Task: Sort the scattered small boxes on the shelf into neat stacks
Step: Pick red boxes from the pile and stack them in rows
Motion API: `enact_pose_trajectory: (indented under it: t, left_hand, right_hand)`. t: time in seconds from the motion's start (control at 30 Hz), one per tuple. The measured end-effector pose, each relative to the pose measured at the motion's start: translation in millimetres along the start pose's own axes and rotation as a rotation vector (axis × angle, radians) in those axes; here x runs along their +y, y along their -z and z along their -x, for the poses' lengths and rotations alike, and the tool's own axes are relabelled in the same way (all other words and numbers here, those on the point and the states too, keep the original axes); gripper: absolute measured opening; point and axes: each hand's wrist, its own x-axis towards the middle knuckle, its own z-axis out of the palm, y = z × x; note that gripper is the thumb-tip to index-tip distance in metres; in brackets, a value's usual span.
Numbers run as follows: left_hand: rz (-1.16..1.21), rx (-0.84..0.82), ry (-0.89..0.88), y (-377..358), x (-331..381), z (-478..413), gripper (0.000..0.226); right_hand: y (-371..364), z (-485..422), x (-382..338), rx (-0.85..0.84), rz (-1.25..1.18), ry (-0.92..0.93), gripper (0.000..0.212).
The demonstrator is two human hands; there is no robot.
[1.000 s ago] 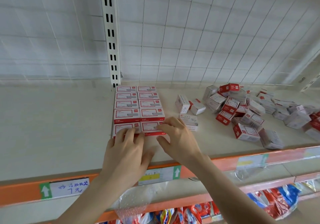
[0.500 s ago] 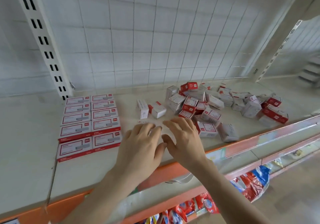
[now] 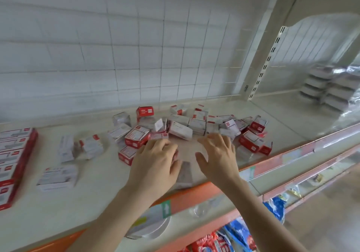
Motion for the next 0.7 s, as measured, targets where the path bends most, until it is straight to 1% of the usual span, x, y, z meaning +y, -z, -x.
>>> enact_pose_trajectory:
  t: [0.07, 0.13, 0.17, 0.23, 0.3, 0.37, 0.47, 0.57, 0.63, 0.7]
  left_hand:
    - [-0.001, -0.026, -0.002, -11, 18, -10, 0.022]
    - [-0.003, -0.049, 0.004, -20, 31, -17, 0.029]
    - [-0.006, -0.052, 0.01, -23, 37, -21, 0.03]
    - [-0.004, -0.054, 0.018, -29, 46, -27, 0.031]
    - [-0.009, -0.053, 0.017, -34, 53, -35, 0.028]
    - [-0.037, -0.059, 0.013, -38, 61, -43, 0.027]
    - [-0.028, -0.12, 0.002, -37, 85, -57, 0.033]
    - [-0.057, -0.18, -0.029, -42, 106, -76, 0.044]
    - [-0.071, -0.208, -0.052, -46, 116, -93, 0.044]
    - [-0.083, -0.212, -0.067, -54, 123, -112, 0.039]
  right_hand:
    - [5, -10, 26, -0.024, 0.05, -0.083, 0.039]
    - [10, -23, 53, -0.119, 0.077, -0.162, 0.046]
    - [13, -30, 65, -0.137, 0.097, -0.181, 0.048]
    - [19, -42, 86, -0.176, 0.093, -0.231, 0.048]
    - [24, -47, 101, -0.258, 0.078, -0.282, 0.045]
    - [25, -44, 111, -0.347, 0.105, -0.268, 0.045]
    - [28, -35, 120, -0.341, 0.092, -0.178, 0.044]
    - [30, -31, 126, -0.395, 0.075, -0.109, 0.05]
    - [31, -30, 129, -0.392, 0.074, -0.088, 0.047]
    - [31, -28, 131, -0.377, 0.065, -0.085, 0.043]
